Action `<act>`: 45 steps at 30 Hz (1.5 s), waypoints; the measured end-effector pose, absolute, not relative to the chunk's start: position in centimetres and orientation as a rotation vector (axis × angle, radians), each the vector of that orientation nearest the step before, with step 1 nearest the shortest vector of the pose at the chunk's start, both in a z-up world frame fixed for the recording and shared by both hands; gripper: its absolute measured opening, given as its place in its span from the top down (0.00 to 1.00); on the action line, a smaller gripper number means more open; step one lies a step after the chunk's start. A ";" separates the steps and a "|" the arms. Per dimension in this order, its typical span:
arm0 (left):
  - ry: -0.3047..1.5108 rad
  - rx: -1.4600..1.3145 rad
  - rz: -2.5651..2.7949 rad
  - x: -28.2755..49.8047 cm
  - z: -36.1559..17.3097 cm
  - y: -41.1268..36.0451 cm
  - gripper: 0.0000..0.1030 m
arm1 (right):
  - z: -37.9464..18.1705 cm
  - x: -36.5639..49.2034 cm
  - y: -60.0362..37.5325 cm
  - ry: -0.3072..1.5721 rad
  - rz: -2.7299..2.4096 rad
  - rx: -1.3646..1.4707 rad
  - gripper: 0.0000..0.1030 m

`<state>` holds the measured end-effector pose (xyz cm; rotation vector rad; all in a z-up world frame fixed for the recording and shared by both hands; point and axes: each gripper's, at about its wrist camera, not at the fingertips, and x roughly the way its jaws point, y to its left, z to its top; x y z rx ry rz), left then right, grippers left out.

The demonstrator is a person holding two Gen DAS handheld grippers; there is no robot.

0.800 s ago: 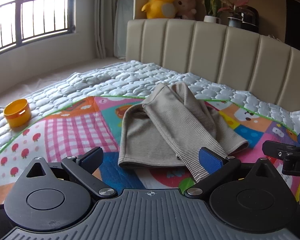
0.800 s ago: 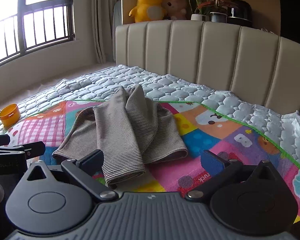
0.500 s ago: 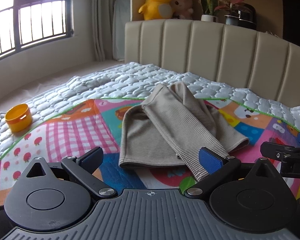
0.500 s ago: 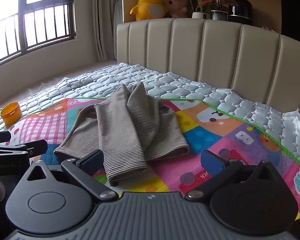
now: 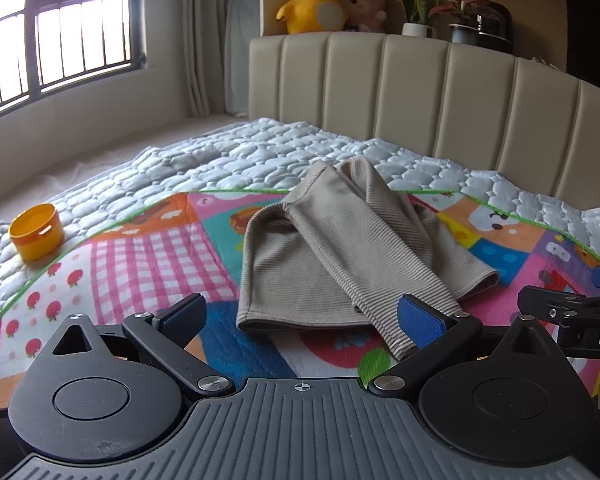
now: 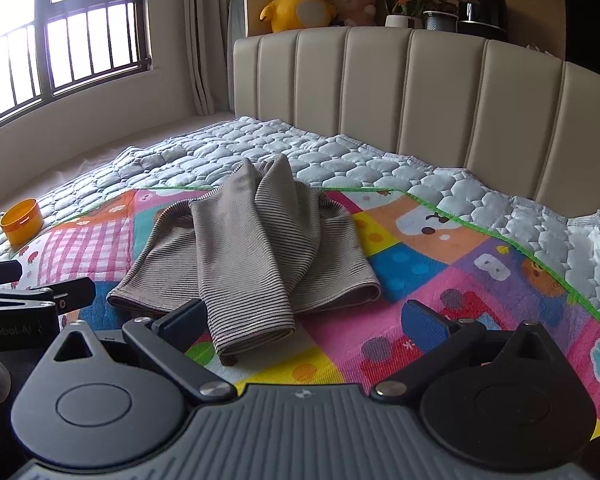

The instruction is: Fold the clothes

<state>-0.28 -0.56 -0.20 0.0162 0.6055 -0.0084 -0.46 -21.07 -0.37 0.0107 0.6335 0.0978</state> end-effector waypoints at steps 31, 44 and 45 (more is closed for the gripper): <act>0.615 0.015 -0.009 -0.3 -0.2 -0.6 0.00 | -0.5 -0.3 -21.1 0.646 0.096 0.008 0.00; 0.617 0.015 -0.007 -0.3 -0.2 -0.6 0.00 | -0.6 -0.4 -21.0 0.649 0.096 0.004 0.00; 0.617 0.015 -0.007 -0.3 -0.2 -0.6 0.00 | -0.6 -0.4 -21.0 0.650 0.096 0.004 0.00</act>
